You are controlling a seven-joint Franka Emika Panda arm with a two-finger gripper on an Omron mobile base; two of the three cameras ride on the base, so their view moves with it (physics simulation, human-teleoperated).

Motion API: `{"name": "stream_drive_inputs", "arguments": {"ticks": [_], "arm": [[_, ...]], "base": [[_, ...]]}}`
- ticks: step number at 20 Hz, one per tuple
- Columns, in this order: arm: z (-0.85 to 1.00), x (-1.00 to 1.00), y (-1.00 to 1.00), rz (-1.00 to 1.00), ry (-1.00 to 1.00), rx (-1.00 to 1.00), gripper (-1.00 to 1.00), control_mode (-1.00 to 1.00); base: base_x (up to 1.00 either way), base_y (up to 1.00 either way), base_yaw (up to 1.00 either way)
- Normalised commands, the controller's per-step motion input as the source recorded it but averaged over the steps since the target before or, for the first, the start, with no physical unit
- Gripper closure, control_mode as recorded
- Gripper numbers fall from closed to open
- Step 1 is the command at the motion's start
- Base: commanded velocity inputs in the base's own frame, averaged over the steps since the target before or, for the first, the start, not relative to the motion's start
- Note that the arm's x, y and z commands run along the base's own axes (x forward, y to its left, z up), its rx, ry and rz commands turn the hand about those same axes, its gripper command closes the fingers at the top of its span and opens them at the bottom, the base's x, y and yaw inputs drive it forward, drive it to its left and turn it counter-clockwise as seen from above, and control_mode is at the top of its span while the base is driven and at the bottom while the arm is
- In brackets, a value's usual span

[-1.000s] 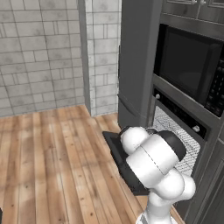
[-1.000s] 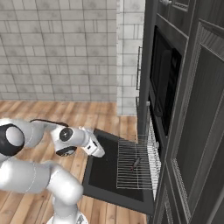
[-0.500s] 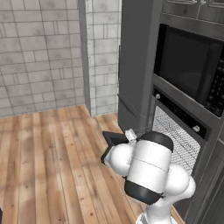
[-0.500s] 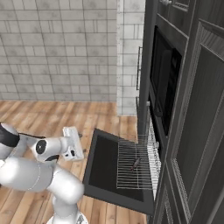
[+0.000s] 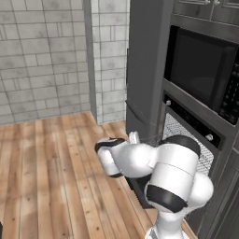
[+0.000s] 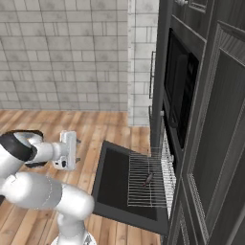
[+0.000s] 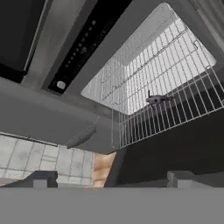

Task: Place the fish on the bottom rack of the oven, and slide the tray back inside. Close the oven door.

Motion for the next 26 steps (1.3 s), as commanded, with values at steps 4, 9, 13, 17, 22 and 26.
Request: {"name": "stream_drive_inputs", "arguments": {"ticks": [4,9,13,17,22,26], "arm": [[1.00,0.00,0.64,-0.13,-0.05,0.28,-1.00,-1.00],[1.00,0.00,0.55,-0.14,-0.03,0.28,-1.00,-1.00],[0.99,0.00,0.34,-0.33,0.10,0.27,-1.00,-1.00],[0.85,0.00,0.35,-0.55,0.25,0.23,-1.00,-1.00],[0.83,0.00,0.51,-0.62,0.27,0.11,-1.00,-1.00],[0.98,0.00,0.45,-0.60,0.41,0.06,-1.00,-1.00]], "base": [[0.00,0.00,0.00],[0.00,0.00,0.00],[0.00,0.00,0.00],[0.00,0.00,0.00],[0.00,0.00,0.00],[0.00,0.00,0.00]]}}
